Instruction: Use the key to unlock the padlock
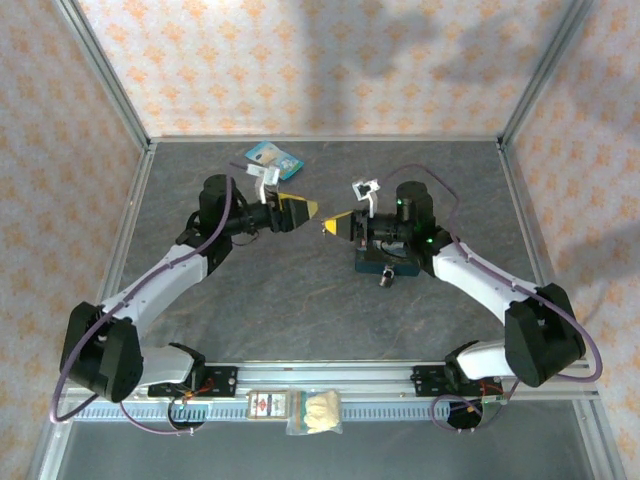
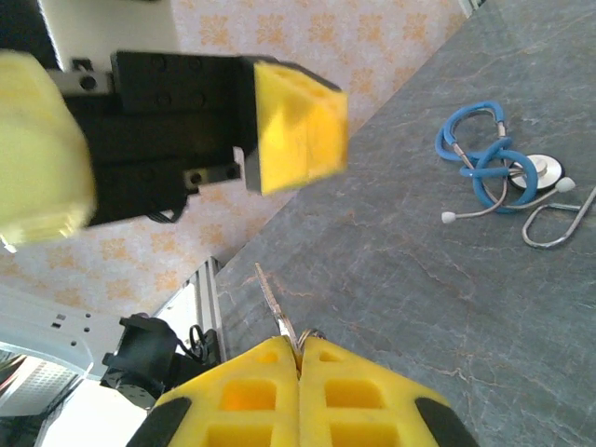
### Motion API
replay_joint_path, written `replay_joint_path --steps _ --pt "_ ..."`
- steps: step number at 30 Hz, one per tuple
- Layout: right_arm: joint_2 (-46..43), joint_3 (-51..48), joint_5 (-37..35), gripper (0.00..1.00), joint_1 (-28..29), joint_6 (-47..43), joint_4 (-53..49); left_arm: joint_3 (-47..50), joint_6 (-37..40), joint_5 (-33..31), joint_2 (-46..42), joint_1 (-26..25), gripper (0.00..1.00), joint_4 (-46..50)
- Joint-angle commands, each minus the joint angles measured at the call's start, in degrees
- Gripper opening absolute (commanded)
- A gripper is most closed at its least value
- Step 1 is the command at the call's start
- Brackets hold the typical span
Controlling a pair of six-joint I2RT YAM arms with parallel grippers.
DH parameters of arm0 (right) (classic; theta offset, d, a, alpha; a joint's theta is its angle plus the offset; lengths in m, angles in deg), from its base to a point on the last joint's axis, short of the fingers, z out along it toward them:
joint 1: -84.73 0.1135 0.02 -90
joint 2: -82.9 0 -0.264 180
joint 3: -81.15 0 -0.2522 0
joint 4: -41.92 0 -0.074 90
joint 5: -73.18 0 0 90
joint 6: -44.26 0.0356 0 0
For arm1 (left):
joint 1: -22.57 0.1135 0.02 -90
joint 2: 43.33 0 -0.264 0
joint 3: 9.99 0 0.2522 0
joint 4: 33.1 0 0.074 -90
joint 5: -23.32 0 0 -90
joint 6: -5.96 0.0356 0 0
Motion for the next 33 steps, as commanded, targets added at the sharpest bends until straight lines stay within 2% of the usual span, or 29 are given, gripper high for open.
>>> replay_joint_path --steps 1,6,12,16,22,26,33 --pt "-2.61 -0.82 -3.74 0.0 0.22 -1.91 0.63 1.82 -10.32 -8.3 -2.54 0.31 0.88 -7.39" --pt "-3.33 -0.31 -8.21 0.0 0.75 -4.14 -0.77 6.39 -20.97 -11.44 -2.1 0.27 0.85 -15.05" --pt "-3.7 1.33 -25.17 0.0 4.3 -11.24 -3.38 12.33 -35.12 -15.23 0.47 -1.22 0.78 -26.41" --pt "-4.34 -1.03 -35.75 0.0 7.03 -16.03 1.89 12.89 -41.57 -17.69 2.67 -3.34 0.75 -30.33" --pt "-4.95 -4.9 -52.01 0.0 13.48 -31.59 8.79 11.44 -46.37 -18.33 6.16 -5.05 0.71 -31.32" --pt "-4.25 -5.59 -57.42 0.0 15.87 -38.85 10.26 11.56 -48.64 -18.52 7.77 -5.36 0.67 -33.06" --pt "-2.75 -7.43 -60.78 0.0 19.2 -45.73 14.18 10.23 -48.18 -19.28 8.6 -5.88 0.63 -31.47"
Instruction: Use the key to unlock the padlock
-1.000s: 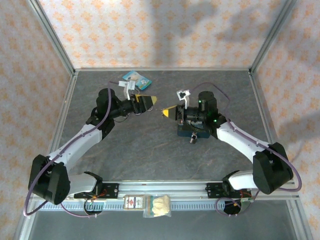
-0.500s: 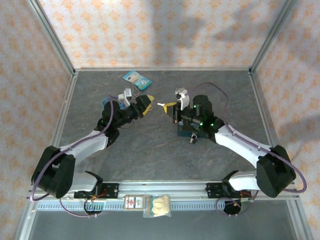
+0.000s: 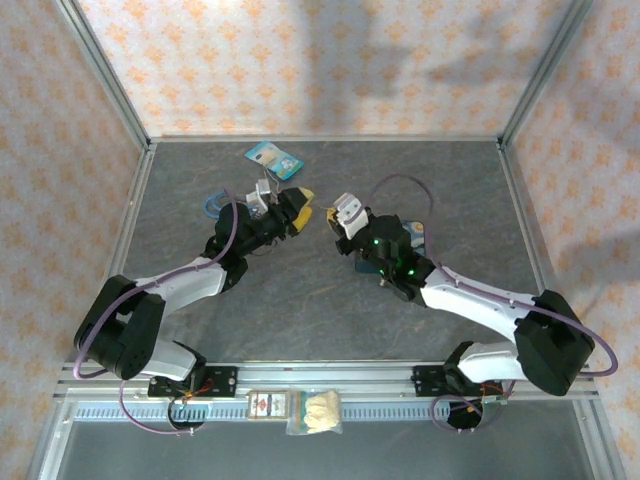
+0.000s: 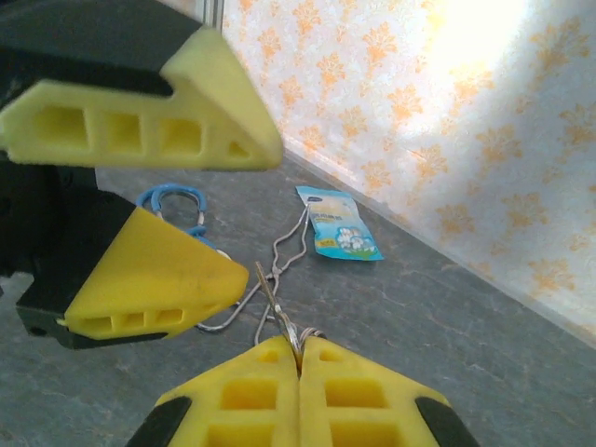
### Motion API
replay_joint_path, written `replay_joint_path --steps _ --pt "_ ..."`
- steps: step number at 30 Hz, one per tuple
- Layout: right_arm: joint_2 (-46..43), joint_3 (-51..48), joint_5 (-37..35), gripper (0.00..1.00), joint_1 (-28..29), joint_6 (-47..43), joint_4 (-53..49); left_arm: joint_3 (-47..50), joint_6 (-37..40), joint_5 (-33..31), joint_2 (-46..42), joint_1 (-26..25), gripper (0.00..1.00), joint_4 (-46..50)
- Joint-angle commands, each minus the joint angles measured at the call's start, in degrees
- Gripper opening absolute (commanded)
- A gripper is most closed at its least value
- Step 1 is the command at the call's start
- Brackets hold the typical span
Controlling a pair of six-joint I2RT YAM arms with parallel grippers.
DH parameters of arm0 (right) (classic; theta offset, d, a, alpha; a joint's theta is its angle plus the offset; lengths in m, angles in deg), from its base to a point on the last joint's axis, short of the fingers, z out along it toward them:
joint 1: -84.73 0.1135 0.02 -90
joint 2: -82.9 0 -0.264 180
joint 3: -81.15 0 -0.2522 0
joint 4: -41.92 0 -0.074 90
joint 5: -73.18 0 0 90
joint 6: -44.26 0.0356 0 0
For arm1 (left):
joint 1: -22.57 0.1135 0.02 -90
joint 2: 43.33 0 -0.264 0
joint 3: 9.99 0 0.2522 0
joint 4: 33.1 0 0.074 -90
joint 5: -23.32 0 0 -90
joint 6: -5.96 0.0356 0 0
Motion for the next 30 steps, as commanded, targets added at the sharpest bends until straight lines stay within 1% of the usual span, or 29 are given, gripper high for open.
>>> replay_joint_path --steps 1,5,7,10,18,20,23,26,30 --pt "1.72 -0.37 -5.75 0.0 2.23 -7.48 4.15 -1.86 -1.25 -1.38 0.26 -0.72 0.61 -2.56" --pt "2.76 -1.0 -6.18 0.0 3.98 -9.96 6.48 -1.94 -1.4 -1.44 0.88 -1.13 0.58 -2.88" --pt "3.14 -1.29 -5.88 0.0 4.5 -10.89 7.37 -1.76 -1.91 -1.26 1.54 -1.34 0.54 -3.66" --pt "4.38 -1.21 -8.31 0.0 5.7 -13.19 8.34 -1.02 -3.24 -1.26 2.3 -1.51 0.48 -6.0" --pt "6.52 -3.33 -15.36 0.0 7.27 -18.94 15.75 -0.86 -4.43 -0.95 3.55 -1.53 0.47 -6.53" --pt "7.52 -3.47 -17.0 0.0 7.45 -20.77 16.49 -1.11 -4.71 -0.58 3.87 -1.58 0.43 -6.83" --pt "8.91 -4.06 -19.2 0.0 7.63 -22.73 18.91 -1.31 -4.23 -0.64 3.85 -1.53 0.4 -5.76" --pt "9.78 -4.21 -19.46 0.0 7.78 -23.11 19.98 -1.2 -3.98 -1.04 3.93 -1.53 0.36 -5.39" --pt "10.25 -4.74 -19.39 0.0 8.29 -23.46 21.05 -1.07 -3.76 -1.43 4.34 -1.59 0.24 -4.8"
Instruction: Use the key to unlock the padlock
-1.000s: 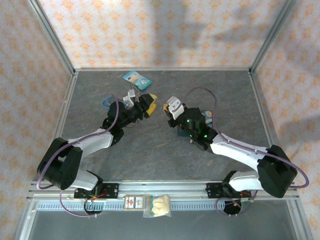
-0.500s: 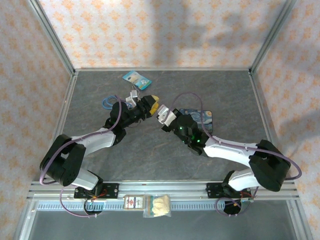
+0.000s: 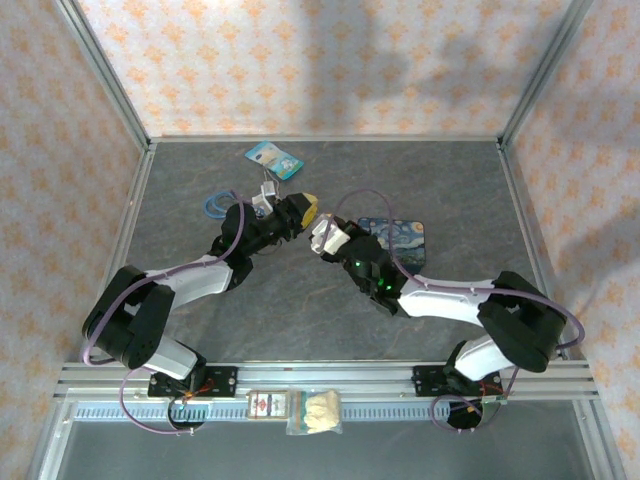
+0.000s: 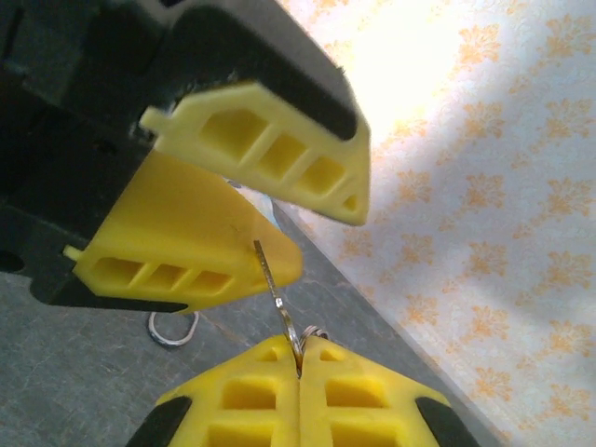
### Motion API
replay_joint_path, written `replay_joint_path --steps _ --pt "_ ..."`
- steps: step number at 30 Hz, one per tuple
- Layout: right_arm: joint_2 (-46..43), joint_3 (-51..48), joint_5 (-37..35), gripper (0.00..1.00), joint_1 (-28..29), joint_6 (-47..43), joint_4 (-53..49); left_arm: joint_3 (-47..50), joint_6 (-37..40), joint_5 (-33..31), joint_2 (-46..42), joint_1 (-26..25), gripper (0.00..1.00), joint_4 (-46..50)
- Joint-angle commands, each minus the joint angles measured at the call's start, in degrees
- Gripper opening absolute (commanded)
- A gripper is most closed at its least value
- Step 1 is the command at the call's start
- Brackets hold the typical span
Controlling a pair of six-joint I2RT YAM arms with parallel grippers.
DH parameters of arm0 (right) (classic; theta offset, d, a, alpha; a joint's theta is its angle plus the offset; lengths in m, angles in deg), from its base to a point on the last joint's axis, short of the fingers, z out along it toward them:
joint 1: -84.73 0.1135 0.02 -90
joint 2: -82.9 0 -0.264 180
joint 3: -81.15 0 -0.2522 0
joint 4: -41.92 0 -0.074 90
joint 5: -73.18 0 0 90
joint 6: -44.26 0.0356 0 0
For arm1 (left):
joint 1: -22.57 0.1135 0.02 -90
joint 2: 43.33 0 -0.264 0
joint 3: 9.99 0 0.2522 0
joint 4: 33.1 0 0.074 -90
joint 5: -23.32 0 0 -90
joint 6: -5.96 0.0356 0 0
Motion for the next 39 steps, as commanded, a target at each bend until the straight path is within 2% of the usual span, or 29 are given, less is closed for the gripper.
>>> replay_joint_path --steps 1,11,17,18,19,21,22,24,26,27,33,35,39 --pt "0.36 -1.09 -1.43 0.0 0.62 -1.21 2.6 -0.93 0.1 -0.39 0.79 -0.46 0.21 -1.59" --pt "-2.13 -1.81 2.07 0.0 0.79 -0.02 1.69 -1.05 1.79 -0.79 2.05 -0.36 0.0 -0.65" --pt "-1.48 -1.63 2.21 0.0 2.2 -0.47 1.6 -1.1 2.78 -1.09 1.91 -0.32 0.0 -0.39" --pt "-1.73 -1.31 2.12 0.04 2.2 1.19 1.09 -0.97 3.08 -1.13 1.89 -0.16 0.0 -0.39" --pt "-2.26 -0.93 2.32 0.11 2.2 2.81 0.02 -0.83 3.58 -1.33 1.73 0.01 0.0 -0.39" --pt "-4.03 0.35 3.76 0.35 2.2 7.01 -3.21 -0.39 5.57 -1.63 1.17 0.99 0.0 -0.09" --pt "-5.03 1.07 4.44 0.43 2.14 9.28 -5.05 -0.33 7.08 -1.62 0.93 1.48 0.0 0.26" --pt "-6.8 3.16 4.75 0.54 1.96 15.53 -9.65 -0.22 10.74 -2.39 0.03 3.06 0.0 2.59" --pt "-8.06 5.48 5.52 0.57 1.12 22.02 -14.41 -0.18 14.26 -3.8 -0.92 4.69 0.0 5.26" --pt "-8.67 6.38 5.72 0.69 0.46 25.24 -16.66 -0.24 16.03 -4.43 -1.39 5.47 0.0 6.18" --pt "-10.36 11.47 0.58 0.73 -5.6 43.29 -31.38 -0.7 26.47 -7.79 -4.14 7.41 0.0 11.56" --pt "-10.58 12.69 -1.91 0.74 -8.79 49.12 -37.22 -0.7 29.89 -8.25 -5.45 7.42 0.0 12.6" --pt "-11.6 12.72 -1.19 0.76 -16.6 56.97 -46.39 -0.65 34.21 -8.09 -7.19 7.41 0.0 13.25"
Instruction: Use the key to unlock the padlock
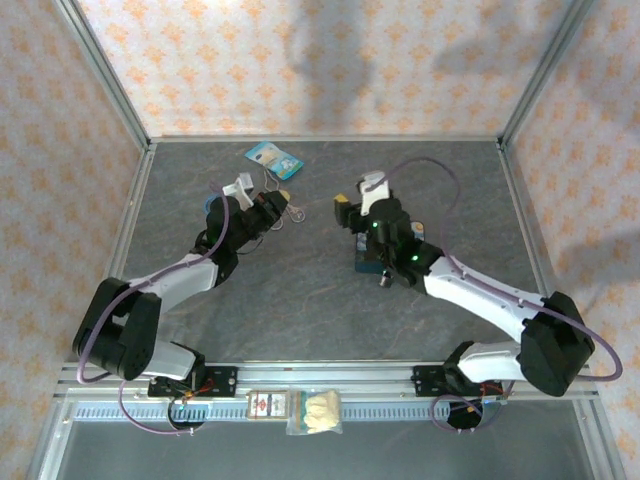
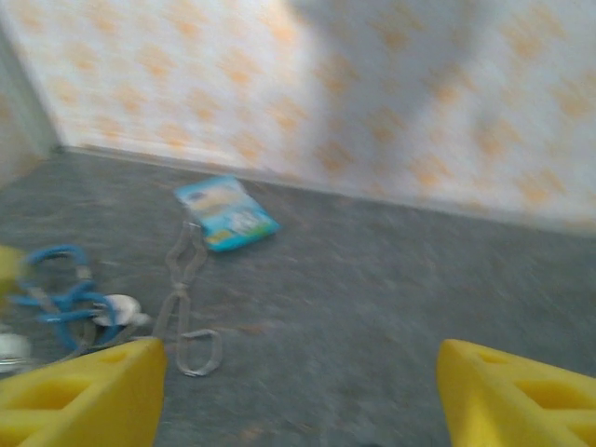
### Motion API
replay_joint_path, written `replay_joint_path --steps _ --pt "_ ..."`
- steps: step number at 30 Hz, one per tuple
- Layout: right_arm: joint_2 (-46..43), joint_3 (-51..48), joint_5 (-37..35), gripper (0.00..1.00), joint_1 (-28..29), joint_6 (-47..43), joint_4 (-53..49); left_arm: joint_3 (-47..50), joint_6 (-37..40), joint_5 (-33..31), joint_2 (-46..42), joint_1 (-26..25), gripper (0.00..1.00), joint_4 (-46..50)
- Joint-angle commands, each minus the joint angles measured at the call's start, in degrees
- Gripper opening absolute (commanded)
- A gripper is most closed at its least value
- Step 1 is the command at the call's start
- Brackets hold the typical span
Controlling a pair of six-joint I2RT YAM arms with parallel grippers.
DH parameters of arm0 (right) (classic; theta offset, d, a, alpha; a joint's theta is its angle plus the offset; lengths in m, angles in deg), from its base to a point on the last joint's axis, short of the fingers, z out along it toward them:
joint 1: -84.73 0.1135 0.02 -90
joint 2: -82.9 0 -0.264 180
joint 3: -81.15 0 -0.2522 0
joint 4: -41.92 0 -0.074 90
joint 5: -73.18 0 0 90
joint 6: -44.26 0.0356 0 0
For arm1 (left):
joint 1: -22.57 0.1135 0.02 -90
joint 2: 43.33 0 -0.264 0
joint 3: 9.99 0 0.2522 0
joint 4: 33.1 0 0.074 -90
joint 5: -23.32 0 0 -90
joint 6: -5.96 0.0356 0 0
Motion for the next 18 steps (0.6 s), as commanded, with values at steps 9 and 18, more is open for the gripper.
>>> replay_joint_path --steps 9,18 --pt "-3.6 -4.77 12.59 0.79 -19.7 18.91 -18.35 2.09 5.86 3.54 -2.01 -0.11 0.0 -7.31" --pt "-5.11 -12.56 21.03 0.83 -26.4 21.03 -16.47 3.17 6.77 5.58 -2.86 -1.23 0.0 -8.98"
